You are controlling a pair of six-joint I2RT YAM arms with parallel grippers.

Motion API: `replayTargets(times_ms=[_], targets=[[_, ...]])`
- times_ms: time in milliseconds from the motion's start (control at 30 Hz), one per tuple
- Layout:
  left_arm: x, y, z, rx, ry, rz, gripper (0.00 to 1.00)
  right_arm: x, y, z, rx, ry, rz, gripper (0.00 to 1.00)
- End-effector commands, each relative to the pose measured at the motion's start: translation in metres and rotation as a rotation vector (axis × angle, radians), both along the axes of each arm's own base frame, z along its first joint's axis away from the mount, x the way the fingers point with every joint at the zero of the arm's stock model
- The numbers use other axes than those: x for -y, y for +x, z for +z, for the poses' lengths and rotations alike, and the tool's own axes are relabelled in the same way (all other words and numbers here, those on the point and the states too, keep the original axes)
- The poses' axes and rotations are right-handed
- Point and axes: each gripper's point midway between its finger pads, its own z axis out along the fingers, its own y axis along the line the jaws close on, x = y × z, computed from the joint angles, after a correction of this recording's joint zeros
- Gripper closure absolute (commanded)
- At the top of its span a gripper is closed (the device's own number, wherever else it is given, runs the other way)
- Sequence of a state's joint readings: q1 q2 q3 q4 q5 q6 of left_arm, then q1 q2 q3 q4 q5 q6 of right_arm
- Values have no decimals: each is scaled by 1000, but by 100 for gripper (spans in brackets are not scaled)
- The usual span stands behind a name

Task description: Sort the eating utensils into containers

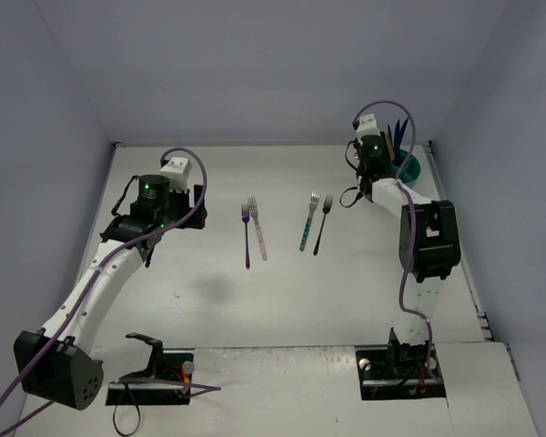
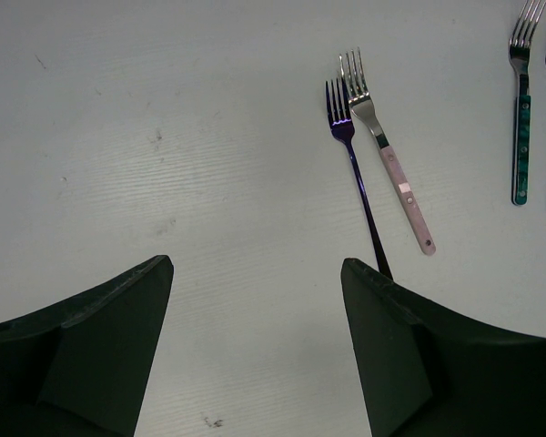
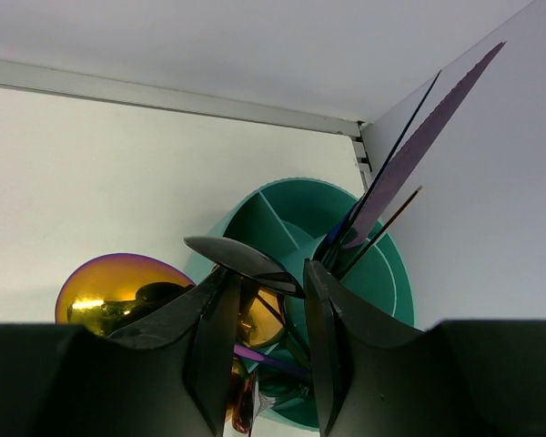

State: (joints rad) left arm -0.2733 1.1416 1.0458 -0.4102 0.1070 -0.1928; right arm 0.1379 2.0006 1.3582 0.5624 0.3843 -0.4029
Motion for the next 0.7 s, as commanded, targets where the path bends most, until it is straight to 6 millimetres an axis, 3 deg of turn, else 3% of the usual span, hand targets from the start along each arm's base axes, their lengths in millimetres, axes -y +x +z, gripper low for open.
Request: replayTargets(times_ms=[0, 433, 567, 667], targets=[[-1, 10, 22, 87, -12, 3, 28, -4, -1, 63, 130, 64, 27, 67], [-1, 11, 21, 87, -12, 7, 28, -47, -15, 130, 203, 174, 171, 53], [-2, 11, 22, 90, -13, 9, 28, -65, -35, 155, 218, 250, 228, 48], [-1, 10, 22, 91, -15, 6, 28, -77, -56, 160, 205, 343, 248, 45]])
